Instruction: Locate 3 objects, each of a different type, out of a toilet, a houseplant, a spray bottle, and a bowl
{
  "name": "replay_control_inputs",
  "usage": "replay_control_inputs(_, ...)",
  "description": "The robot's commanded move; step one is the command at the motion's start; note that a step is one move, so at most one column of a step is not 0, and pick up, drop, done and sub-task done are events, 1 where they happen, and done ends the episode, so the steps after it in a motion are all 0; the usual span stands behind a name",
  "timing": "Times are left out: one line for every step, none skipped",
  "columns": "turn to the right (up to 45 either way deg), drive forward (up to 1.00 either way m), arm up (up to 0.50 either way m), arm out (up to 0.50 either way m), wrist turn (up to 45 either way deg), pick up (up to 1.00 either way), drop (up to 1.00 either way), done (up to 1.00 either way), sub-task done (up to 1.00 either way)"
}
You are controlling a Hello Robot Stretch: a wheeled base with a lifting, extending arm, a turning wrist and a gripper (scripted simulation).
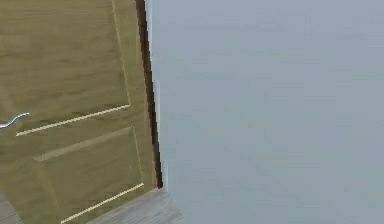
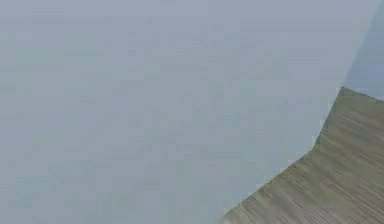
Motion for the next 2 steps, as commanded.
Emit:
replay_control_inputs(-21.0, 0.00, 0.00, 0.00, 0.0, 0.00, 0.00, 0.00, 0.00)
replay_control_inputs(0.0, 0.10, 0.00, 0.00, 0.0, 0.00, 0.00, 0.00, 0.00)
